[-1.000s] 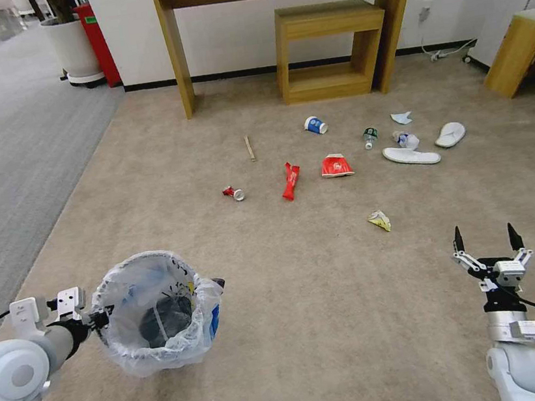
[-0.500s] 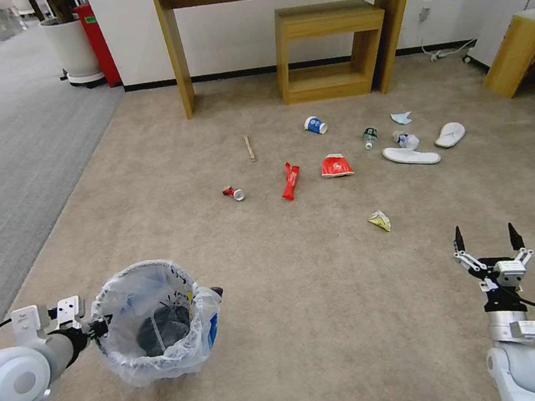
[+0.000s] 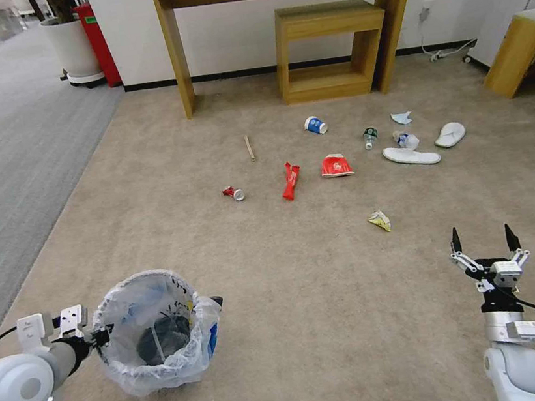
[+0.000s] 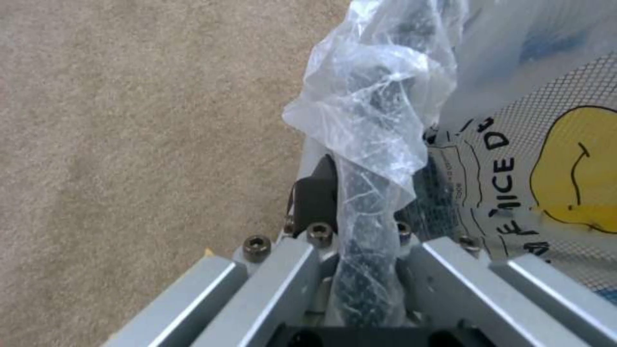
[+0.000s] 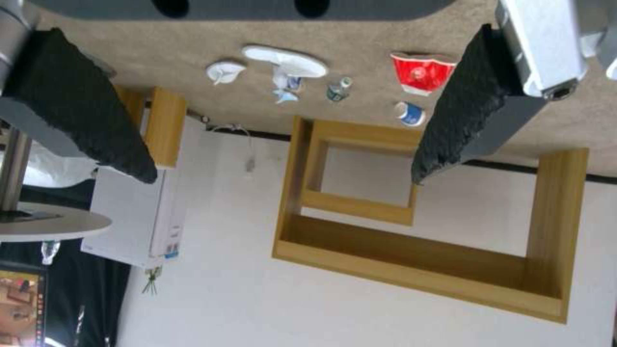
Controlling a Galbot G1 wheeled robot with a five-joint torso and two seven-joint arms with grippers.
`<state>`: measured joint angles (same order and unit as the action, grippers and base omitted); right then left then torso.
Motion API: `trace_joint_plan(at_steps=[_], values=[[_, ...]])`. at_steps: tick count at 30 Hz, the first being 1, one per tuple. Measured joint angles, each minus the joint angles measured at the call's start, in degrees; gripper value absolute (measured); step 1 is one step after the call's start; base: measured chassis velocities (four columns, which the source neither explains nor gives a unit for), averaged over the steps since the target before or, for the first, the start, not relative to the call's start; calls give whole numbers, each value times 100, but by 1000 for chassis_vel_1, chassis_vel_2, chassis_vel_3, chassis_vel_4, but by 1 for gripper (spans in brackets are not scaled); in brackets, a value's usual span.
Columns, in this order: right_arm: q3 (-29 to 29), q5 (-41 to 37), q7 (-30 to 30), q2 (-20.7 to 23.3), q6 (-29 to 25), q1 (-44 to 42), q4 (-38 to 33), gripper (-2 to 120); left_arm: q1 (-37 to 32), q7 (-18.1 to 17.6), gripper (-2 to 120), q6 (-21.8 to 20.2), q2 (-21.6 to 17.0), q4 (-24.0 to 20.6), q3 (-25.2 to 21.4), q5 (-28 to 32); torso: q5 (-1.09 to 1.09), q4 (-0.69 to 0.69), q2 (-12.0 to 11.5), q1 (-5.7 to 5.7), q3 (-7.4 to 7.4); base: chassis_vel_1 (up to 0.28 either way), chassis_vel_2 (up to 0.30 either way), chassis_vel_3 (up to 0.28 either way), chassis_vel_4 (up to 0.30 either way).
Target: Pick up the trash bin and place the garbage on the floor into it.
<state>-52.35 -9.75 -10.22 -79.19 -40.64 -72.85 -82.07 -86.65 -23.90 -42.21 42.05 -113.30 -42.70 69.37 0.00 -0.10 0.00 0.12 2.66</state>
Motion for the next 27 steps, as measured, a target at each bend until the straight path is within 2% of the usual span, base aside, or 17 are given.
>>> trace_joint_plan(at_steps=[27], values=[[0, 72, 2, -14, 37, 2, -8, 100, 21, 16, 0, 8, -27, -61, -81, 3, 0, 0, 0, 0, -1, 0, 0, 0, 0]])
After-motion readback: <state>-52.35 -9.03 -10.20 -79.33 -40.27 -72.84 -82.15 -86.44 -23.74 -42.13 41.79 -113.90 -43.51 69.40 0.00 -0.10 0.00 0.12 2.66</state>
